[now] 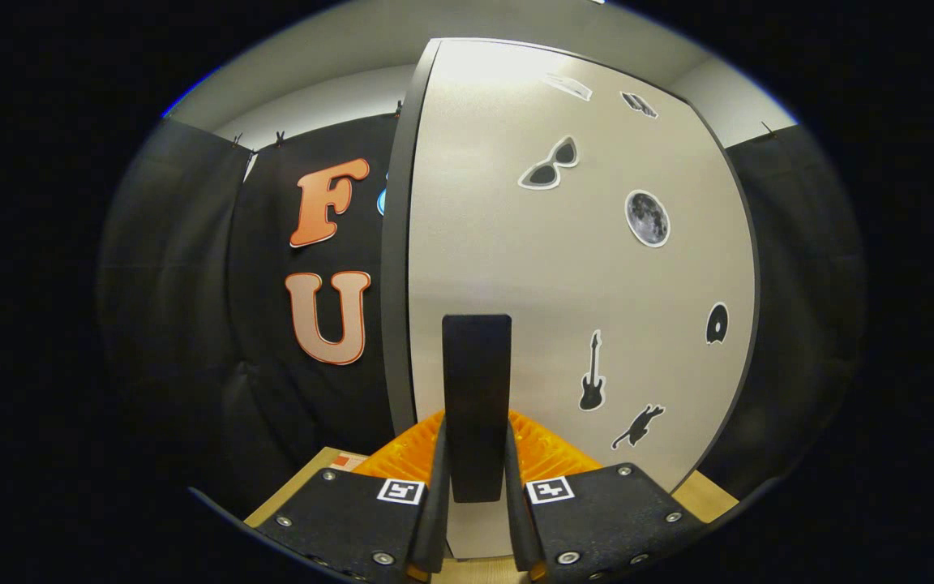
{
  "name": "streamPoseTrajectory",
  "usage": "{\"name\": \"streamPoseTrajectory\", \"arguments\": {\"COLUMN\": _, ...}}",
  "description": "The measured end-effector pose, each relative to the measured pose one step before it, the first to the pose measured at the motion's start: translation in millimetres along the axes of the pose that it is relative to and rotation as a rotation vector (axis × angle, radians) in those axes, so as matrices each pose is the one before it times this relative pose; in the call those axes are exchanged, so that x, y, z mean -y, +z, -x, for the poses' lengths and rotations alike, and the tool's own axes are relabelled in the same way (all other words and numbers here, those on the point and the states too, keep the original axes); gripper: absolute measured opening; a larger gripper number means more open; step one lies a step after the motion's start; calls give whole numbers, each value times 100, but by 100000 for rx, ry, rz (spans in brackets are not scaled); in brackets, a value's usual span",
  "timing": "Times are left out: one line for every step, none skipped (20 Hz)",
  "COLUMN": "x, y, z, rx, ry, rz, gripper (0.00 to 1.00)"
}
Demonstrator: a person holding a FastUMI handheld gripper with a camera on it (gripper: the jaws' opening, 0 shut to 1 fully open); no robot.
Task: Open the shoe cabinet door, grab the shoes and put them into the shoe cabinet, then close the shoe cabinet door.
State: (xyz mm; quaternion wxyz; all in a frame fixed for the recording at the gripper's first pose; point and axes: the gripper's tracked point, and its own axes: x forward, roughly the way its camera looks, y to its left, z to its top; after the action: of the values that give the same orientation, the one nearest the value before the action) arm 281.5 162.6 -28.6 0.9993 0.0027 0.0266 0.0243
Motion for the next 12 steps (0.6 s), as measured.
{"name": "streamPoseTrajectory", "arguments": {"x": 47, "y": -17, "z": 313, "rx": -752, "ry": 536, "rz": -79, "gripper": 30}}
{"name": "streamPoseTrajectory", "arguments": {"x": 147, "y": -47, "z": 317, "rx": -304, "ry": 526, "rz": -65, "gripper": 29}}
{"name": "streamPoseTrajectory", "arguments": {"x": 35, "y": 7, "z": 332, "rx": -526, "ry": 725, "rz": -163, "gripper": 28}}
{"name": "streamPoseTrajectory", "arguments": {"x": 54, "y": 93, "z": 349, "rx": 219, "ry": 767, "rz": -800, "gripper": 28}}
{"name": "streamPoseTrajectory", "arguments": {"x": 27, "y": -33, "z": 247, "rx": -714, "ry": 493, "rz": -553, "gripper": 27}}
{"name": "streamPoseTrajectory", "arguments": {"x": 122, "y": 213, "z": 313, "rx": 398, "ry": 185, "rz": 122, "gripper": 28}}
{"name": "streamPoseTrajectory", "arguments": {"x": 61, "y": -7, "z": 339, "rx": -494, "ry": -28, "rz": 949, "gripper": 27}}
{"name": "streamPoseTrajectory", "arguments": {"x": 158, "y": 51, "z": 245, "rx": 177, "ry": 146, "rz": 191, "gripper": 28}}
{"name": "streamPoseTrajectory", "arguments": {"x": 52, "y": 71, "z": 475, "rx": -432, "ry": 340, "rz": -389, "gripper": 24}}
{"name": "streamPoseTrajectory", "arguments": {"x": 16, "y": 20, "z": 182, "rx": -234, "ry": 635, "rz": -600, "gripper": 24}}
{"name": "streamPoseTrajectory", "arguments": {"x": 12, "y": 12, "z": 186, "rx": -401, "ry": 432, "rz": -28, "gripper": 24}}
{"name": "streamPoseTrajectory", "arguments": {"x": 207, "y": -86, "z": 133, "rx": -91, "ry": -9, "rz": 258, "gripper": 24}}
